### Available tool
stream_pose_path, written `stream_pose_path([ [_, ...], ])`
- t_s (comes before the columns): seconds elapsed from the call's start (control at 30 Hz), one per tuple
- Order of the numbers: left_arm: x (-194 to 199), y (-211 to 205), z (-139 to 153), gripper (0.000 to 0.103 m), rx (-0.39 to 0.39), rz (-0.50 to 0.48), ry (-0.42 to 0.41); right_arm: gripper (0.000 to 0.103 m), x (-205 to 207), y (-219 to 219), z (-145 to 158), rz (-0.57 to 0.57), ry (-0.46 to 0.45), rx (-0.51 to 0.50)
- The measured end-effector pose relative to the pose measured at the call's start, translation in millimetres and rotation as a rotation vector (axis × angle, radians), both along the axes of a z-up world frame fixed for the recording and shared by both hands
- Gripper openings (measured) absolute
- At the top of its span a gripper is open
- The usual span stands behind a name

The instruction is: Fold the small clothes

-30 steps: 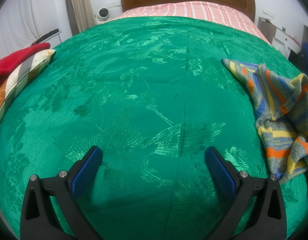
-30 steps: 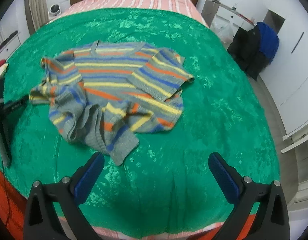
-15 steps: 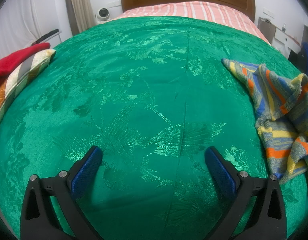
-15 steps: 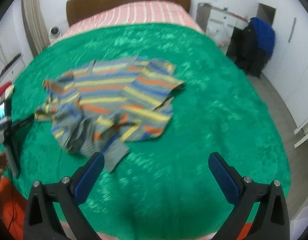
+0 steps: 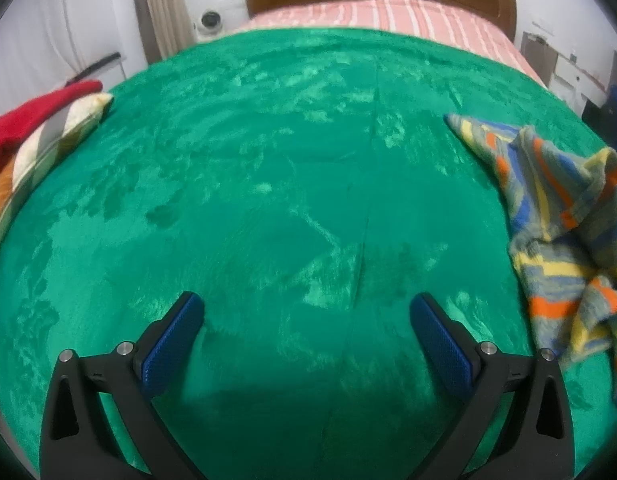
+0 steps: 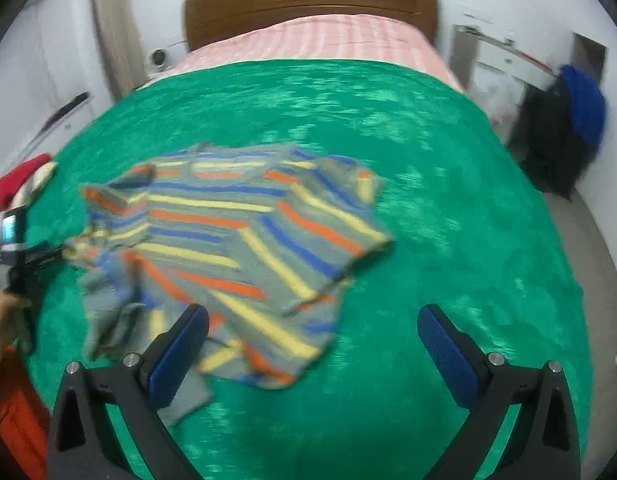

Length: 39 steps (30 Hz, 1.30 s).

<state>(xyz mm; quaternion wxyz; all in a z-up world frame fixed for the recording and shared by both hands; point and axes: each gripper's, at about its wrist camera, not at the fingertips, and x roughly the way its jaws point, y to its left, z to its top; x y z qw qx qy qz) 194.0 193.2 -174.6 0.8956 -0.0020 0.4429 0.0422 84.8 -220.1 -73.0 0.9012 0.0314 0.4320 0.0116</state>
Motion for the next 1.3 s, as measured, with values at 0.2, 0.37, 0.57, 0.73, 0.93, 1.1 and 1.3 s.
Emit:
stream_pose_path([
  [0.2, -51, -6, 34, 0.101, -0.219, -0.069, 0.076, 0.087, -42, 32, -26, 0.112, 0.11, 0.251],
  [0.37, -96, -60, 61, 0.102, -0.428, -0.314, 0.047, 0.076, -31, 75, -57, 0.224, 0.056, 0.162],
  [0.57, -93, -135, 83, 0.101, -0.615, -0.503, 0.08, 0.064, -29, 80, -62, 0.278, 0.04, 0.146],
  [0.73, -48, -207, 64, 0.074, -0.483, -0.518, 0.184, 0.064, -38, 83, -62, 0.304, 0.015, 0.116],
  [0.93, -41, -196, 48, 0.002, -0.579, -0.442, 0.227, 0.032, -35, 70, -65, 0.336, 0.012, 0.256],
  [1.1, -102, -129, 90, 0.002, -0.583, -0.492, 0.161, 0.004, -58, 31, -47, 0.292, 0.036, 0.47],
  [1.3, -164, -58, 88, 0.002, -0.492, -0.43, 0.217, 0.004, -115, -5, -22, 0.221, 0.092, 0.664],
])
